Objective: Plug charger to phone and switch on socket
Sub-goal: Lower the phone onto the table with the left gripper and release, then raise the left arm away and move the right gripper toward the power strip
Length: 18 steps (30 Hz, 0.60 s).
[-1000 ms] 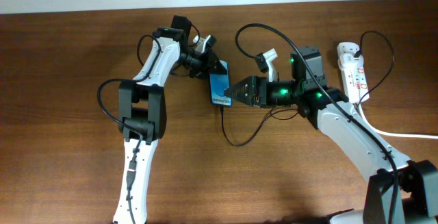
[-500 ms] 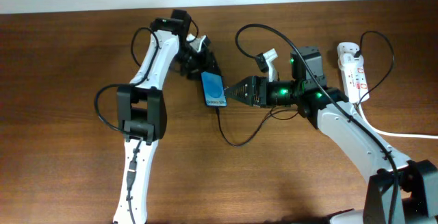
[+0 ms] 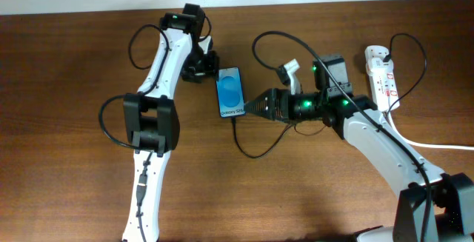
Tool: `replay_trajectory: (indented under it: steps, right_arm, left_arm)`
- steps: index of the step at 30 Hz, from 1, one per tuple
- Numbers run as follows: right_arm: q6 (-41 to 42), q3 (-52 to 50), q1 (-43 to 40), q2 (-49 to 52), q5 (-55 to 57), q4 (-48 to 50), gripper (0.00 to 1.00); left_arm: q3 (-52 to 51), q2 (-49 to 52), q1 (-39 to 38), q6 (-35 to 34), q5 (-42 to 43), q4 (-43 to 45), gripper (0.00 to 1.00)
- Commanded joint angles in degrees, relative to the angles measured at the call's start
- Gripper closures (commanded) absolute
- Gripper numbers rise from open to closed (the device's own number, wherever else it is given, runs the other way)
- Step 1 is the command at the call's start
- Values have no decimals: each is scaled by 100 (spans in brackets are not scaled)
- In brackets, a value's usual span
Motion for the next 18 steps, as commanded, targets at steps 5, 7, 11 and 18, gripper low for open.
replay_trajectory:
  steps: [5, 7, 11, 18]
  right_arm:
    - [-1263, 400, -26, -981, 2411, -2031, 2]
    - [-1362, 782, -26, -1167, 3327, -2946, 2]
    - [-1360, 1902, -37, -1237, 4706, -4474, 1]
    - [-1276, 4022, -793, -1235, 5908, -5217, 2]
  left_arm:
    - [1349, -1770, 87, 76, -295, -466, 32]
    - [1349, -2188, 90, 76, -295, -564, 29]
    - [1351, -2697, 90, 76, -297, -772, 0]
    - [1340, -2708, 90, 76, -295, -1032, 1]
